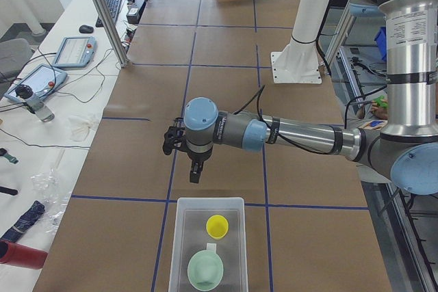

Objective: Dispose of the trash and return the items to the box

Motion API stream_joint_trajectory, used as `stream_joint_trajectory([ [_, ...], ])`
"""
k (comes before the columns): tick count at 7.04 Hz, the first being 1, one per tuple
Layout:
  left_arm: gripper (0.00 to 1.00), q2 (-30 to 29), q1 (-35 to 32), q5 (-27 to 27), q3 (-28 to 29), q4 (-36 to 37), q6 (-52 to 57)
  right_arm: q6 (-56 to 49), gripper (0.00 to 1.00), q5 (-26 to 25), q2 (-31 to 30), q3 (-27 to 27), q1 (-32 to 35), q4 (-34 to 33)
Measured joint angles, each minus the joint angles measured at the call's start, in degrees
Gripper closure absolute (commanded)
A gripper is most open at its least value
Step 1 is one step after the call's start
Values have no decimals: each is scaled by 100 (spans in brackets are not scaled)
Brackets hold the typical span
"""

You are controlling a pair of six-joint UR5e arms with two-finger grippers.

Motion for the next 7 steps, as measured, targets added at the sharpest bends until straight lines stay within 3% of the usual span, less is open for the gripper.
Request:
stream_joint_trajectory([
  [3,0,-6,33,5,46,42,314,0,0,0,-1,6,-3,5],
  [7,0,-74,-35,11,-19,832,1182,0,0,0,-13,4,-3,1],
])
